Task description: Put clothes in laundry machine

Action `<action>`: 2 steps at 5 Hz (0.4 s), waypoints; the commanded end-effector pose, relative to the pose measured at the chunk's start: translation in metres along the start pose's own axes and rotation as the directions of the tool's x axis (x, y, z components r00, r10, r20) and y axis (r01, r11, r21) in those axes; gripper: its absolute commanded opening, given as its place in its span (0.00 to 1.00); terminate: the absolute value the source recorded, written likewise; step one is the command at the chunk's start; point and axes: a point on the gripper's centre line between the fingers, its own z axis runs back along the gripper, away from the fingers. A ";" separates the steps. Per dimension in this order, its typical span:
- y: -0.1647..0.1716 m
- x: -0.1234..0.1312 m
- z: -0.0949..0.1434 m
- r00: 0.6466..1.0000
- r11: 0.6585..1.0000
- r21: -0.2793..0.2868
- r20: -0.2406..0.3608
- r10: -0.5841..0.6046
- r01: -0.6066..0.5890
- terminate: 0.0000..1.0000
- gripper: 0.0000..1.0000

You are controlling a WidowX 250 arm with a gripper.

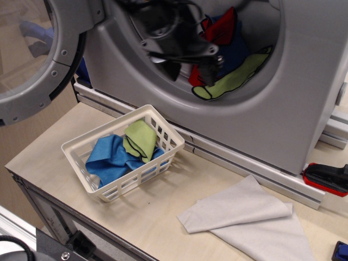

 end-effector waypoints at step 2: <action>0.011 -0.021 0.051 0.997 0.998 -0.013 -0.043 -0.066 0.066 1.00 1.00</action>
